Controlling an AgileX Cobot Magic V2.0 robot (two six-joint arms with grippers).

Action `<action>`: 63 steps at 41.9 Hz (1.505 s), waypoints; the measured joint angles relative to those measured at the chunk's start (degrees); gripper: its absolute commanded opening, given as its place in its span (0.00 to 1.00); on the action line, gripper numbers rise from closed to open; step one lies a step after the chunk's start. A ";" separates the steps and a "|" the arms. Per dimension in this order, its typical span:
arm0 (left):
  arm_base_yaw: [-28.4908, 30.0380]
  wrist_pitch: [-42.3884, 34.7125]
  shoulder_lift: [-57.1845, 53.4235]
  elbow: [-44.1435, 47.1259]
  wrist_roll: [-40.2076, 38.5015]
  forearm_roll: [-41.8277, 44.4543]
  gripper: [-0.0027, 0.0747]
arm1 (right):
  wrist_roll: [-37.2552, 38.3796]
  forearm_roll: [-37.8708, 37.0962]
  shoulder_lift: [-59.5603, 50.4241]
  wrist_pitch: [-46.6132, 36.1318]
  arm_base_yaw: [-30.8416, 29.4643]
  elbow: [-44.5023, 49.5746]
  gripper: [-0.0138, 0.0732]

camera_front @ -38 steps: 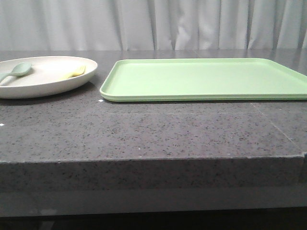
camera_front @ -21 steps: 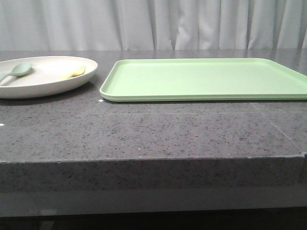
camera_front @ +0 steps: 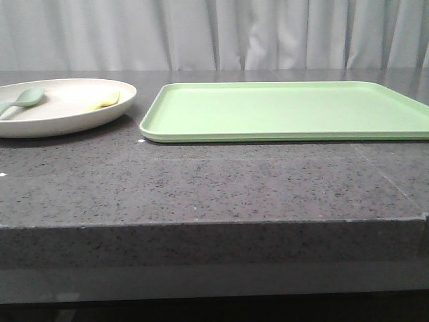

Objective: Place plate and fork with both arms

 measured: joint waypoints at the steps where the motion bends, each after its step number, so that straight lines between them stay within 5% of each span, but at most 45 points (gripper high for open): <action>1: 0.00 -0.70 0.00 -0.10 0.00 0.00 0.01 | 0.00 0.00 0.00 -0.14 0.00 0.00 0.08; 10: 0.00 1.84 0.00 -7.99 0.00 -0.10 0.01 | 0.00 0.00 0.00 6.41 0.00 -8.85 0.08; 27: 0.00 26.63 15.90 -37.07 0.00 -0.10 0.01 | 0.00 -0.20 17.06 28.17 0.00 -34.19 0.08; 42: 0.00 30.16 28.33 -38.80 0.00 -0.10 0.01 | 0.00 -0.20 31.03 29.65 0.00 -35.87 0.08; 63: 0.00 30.16 32.75 -38.80 0.00 0.00 0.03 | 0.00 -0.20 33.94 29.46 0.00 -35.87 0.10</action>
